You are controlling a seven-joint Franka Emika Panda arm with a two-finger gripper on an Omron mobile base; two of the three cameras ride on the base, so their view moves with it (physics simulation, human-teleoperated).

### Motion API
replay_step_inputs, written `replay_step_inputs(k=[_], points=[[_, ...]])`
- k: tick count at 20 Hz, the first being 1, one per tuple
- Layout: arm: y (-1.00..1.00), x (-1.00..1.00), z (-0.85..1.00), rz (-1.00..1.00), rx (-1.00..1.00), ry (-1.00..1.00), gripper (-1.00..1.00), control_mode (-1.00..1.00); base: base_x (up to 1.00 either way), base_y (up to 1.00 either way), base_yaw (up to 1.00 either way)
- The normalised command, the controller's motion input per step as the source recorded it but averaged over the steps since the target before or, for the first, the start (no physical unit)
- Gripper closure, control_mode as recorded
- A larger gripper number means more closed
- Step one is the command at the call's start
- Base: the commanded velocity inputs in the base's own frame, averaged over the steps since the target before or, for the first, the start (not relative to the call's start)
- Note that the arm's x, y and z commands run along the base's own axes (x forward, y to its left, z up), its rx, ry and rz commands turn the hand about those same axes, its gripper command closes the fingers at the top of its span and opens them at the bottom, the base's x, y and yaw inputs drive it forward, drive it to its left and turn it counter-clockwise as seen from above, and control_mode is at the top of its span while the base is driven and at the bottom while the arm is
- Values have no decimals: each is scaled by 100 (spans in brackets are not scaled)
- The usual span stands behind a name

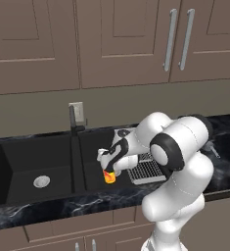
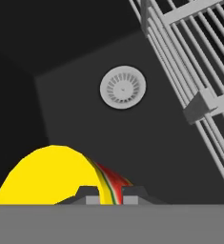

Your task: Move any existing items from the left basin to the right basin for drying. Then move the measuring cup from the counter to the left basin of the sink for washing.

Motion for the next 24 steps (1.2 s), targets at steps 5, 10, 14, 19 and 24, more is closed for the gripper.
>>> replay_step_inputs(k=[5,10,14,19,24], points=[[20,11,-10,2,0,0,100,-100,0,0,0],[24,11,-5,2,0,0,100,-100,0,0,0],[26,14,0,2,0,1,100,-100,0,0,0],[28,15,0,2,0,1,100,-100,0,0,0],[28,15,0,2,0,0,100,-100,0,0,0]])
